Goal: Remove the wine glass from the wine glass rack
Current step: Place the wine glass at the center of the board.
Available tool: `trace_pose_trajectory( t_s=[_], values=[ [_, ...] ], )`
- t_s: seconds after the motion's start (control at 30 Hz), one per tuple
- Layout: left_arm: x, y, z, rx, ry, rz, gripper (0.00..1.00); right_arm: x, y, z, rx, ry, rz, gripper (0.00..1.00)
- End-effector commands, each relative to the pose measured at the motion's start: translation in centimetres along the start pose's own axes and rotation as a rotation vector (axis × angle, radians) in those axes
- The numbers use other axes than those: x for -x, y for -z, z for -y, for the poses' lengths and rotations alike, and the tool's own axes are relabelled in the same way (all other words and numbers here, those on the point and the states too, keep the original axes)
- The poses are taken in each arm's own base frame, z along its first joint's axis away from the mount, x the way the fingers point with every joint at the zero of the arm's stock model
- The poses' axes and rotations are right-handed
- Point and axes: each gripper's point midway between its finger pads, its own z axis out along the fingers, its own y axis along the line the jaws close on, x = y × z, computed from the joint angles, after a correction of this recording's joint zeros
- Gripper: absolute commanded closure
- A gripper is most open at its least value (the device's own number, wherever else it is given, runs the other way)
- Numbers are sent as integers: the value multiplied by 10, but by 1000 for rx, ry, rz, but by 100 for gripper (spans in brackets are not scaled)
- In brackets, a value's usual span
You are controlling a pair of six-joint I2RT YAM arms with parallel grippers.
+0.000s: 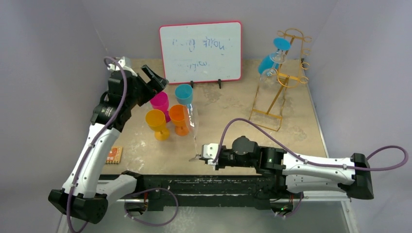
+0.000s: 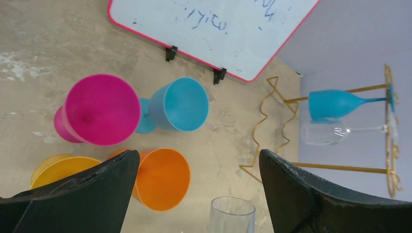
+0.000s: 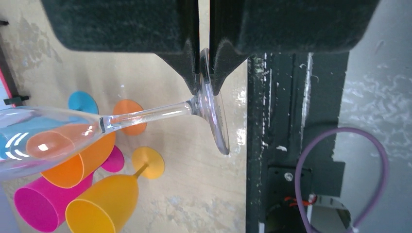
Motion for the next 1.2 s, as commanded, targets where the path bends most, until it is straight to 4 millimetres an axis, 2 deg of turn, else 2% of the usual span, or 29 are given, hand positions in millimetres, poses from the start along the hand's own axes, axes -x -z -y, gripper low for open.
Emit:
trace_pose_trajectory(
  t_s=[0.0,0.07,0.13,0.23,0.4,0.53,0.67,0.83,1.03,1.17],
  values=[
    [-6,12,32,-245,30,-153,8,15,3,21,-126,125,33,100],
    [-8,11,32,-267,59,-176,11,20,11,23,-150,152,69,100],
    [-6,16,43,-336,72,-171,12,27,17,21,-144,185,121,100],
    [-15,21,55,-417,83,-231,13,30,23,16,-118,270,172,100],
    [-27,17,57,-445,90,-305,15,12,17,22,-127,419,84,100],
    [-31,20,61,-469,93,-346,16,8,13,30,-158,521,54,100],
    [-40,27,56,-461,41,-390,20,6,21,44,-235,596,25,100],
    [-58,30,45,-445,-21,-471,24,-4,25,48,-231,672,-42,100],
    [-59,38,55,-499,-101,-511,26,-9,23,47,-182,731,-96,100],
    [-61,38,47,-459,-150,-530,26,-10,27,49,-183,752,-117,100]
  ],
)
